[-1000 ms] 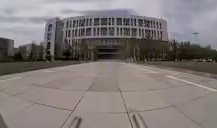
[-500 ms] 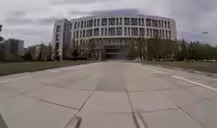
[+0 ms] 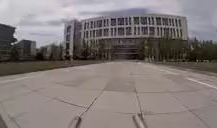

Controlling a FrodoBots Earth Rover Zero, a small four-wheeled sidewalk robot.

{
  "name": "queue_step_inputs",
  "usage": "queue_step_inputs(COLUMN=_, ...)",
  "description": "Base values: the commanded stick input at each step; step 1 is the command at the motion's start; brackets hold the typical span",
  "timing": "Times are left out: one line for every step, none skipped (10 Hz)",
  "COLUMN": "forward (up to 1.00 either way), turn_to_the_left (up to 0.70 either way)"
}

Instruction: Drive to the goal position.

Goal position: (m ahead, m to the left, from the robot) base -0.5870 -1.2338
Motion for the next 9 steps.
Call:
queue_step_inputs(forward=0.00, turn_to_the_left=0.45)
queue_step_inputs(forward=0.00, turn_to_the_left=0.45)
queue_step_inputs(forward=0.00, turn_to_the_left=0.45)
queue_step_inputs(forward=0.00, turn_to_the_left=0.45)
queue_step_inputs(forward=0.00, turn_to_the_left=0.45)
queue_step_inputs(forward=0.00, turn_to_the_left=0.45)
queue_step_inputs(forward=0.00, turn_to_the_left=0.45)
queue_step_inputs(forward=0.00, turn_to_the_left=0.45)
queue_step_inputs(forward=0.00, turn_to_the_left=0.45)
